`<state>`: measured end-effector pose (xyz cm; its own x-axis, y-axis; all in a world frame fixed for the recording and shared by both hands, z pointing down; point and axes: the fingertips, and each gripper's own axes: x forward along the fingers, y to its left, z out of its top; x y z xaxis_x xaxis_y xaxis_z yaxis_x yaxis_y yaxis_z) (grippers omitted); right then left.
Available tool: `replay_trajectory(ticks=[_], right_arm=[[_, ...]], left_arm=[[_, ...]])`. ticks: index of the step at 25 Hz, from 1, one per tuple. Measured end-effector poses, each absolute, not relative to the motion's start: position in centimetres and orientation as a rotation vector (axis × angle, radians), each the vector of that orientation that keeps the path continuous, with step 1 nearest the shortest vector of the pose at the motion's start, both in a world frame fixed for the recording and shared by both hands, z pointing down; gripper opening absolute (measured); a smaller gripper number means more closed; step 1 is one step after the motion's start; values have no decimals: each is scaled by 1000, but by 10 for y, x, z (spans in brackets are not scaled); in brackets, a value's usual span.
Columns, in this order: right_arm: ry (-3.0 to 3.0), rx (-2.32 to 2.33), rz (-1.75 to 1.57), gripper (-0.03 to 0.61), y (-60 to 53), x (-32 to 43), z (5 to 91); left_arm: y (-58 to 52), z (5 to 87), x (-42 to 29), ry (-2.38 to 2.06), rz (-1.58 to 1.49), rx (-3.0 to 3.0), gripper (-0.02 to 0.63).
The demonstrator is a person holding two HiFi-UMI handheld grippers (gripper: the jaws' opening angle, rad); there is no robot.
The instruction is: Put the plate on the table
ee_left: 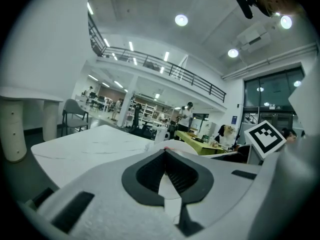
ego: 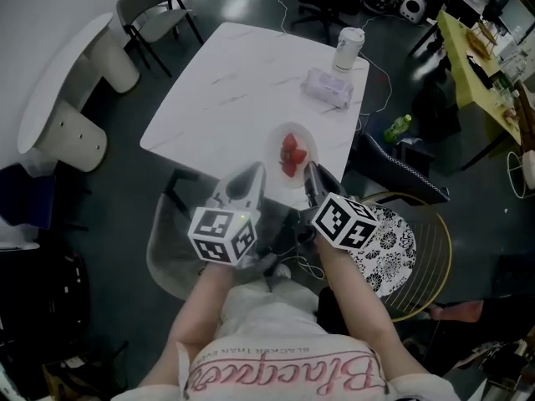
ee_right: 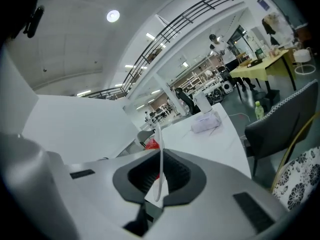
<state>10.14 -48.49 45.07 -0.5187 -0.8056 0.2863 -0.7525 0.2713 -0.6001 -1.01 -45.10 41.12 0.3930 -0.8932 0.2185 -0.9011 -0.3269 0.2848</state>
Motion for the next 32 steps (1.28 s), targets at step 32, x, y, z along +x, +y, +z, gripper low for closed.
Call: replay_trajectory(ticks=[32], right_arm=[[2657, -1984, -1141, 73, -615, 64, 625]], left_arm=[[-559, 529, -71, -1470, 92, 2117, 3]])
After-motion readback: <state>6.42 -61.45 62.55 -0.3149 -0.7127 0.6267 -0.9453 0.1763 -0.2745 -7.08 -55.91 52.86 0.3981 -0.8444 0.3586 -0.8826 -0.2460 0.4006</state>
